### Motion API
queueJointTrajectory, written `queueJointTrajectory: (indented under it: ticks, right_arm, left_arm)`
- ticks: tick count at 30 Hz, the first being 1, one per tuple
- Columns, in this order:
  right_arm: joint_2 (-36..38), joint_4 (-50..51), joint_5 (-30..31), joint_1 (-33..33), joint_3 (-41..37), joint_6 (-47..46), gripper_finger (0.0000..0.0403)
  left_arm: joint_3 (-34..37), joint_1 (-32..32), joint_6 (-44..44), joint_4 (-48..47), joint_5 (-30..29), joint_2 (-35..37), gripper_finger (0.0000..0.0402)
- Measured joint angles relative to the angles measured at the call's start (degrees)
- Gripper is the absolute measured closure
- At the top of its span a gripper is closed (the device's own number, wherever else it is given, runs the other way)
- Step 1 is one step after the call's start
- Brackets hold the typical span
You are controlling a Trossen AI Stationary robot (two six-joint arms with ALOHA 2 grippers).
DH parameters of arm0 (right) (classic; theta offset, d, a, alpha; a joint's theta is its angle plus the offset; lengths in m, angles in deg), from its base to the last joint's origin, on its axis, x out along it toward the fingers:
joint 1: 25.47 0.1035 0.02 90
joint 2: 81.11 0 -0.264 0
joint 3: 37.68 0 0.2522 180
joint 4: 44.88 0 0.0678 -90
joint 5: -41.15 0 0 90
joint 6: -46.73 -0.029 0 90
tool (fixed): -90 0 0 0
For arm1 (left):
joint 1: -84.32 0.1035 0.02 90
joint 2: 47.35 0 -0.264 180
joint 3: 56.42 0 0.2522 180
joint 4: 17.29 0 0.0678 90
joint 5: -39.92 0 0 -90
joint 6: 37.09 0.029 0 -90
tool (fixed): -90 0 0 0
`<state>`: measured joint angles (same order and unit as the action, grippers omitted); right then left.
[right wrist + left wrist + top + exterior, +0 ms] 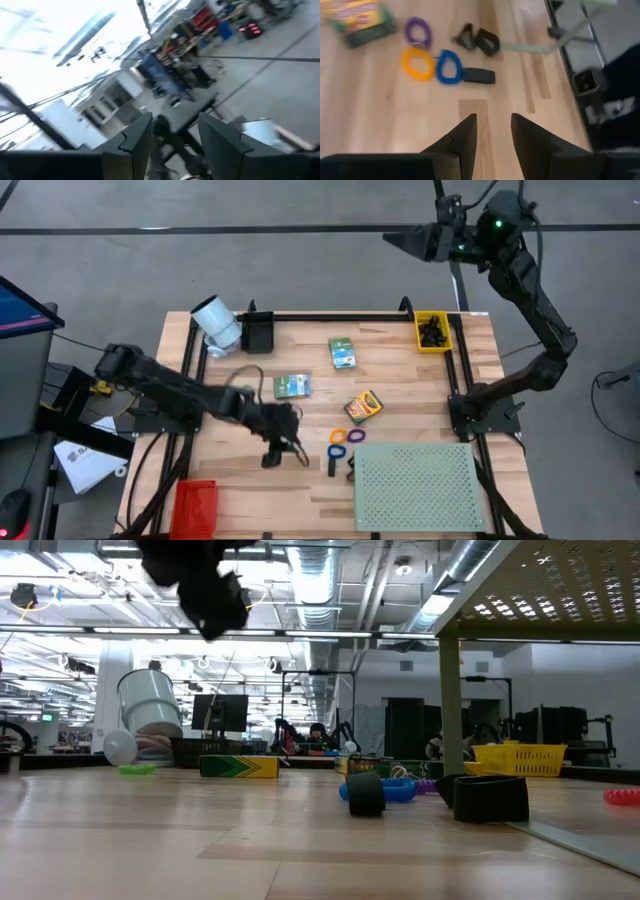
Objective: Pick & Place Office Desk Supplies
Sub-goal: Put the black rubber band into the yellow bin
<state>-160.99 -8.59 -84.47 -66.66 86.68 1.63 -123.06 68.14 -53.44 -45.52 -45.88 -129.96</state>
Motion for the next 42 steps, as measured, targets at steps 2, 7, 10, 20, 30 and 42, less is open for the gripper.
queueJointTrajectory:
  ticks: [2,7,10,20,30,42]
  right_arm:
    - [0.74,-0.29,1.02,2.45,-0.01,0.12,0.0246]
    - [1.74,-0.45,4.15,7.23,-0.01,0.97,0.0246]
    - [1.90,-0.42,5.73,9.56,-0.03,1.45,0.0246]
    - [1.84,-0.49,5.88,11.93,-0.05,2.21,0.0246]
    - [1.91,-0.38,5.60,11.93,-0.05,2.21,0.0246]
    - [1.95,-0.29,4.98,11.93,-0.05,3.15,0.0246]
  left_arm:
    - [0.89,-2.00,2.60,3.92,-2.88,-3.46,0.0285]
    - [0.94,-3.28,5.55,17.47,-7.76,-12.50,0.0285]
    - [0.66,-3.27,5.57,25.86,-8.30,-17.97,0.0285]
    - [-2.50,-3.38,6.86,36.80,-8.82,-29.73,0.0285]
    - [-6.38,-3.21,5.43,36.97,-6.93,-35.73,0.0285]
    - [-6.55,-4.57,2.58,31.75,-5.50,-34.87,0.0285]
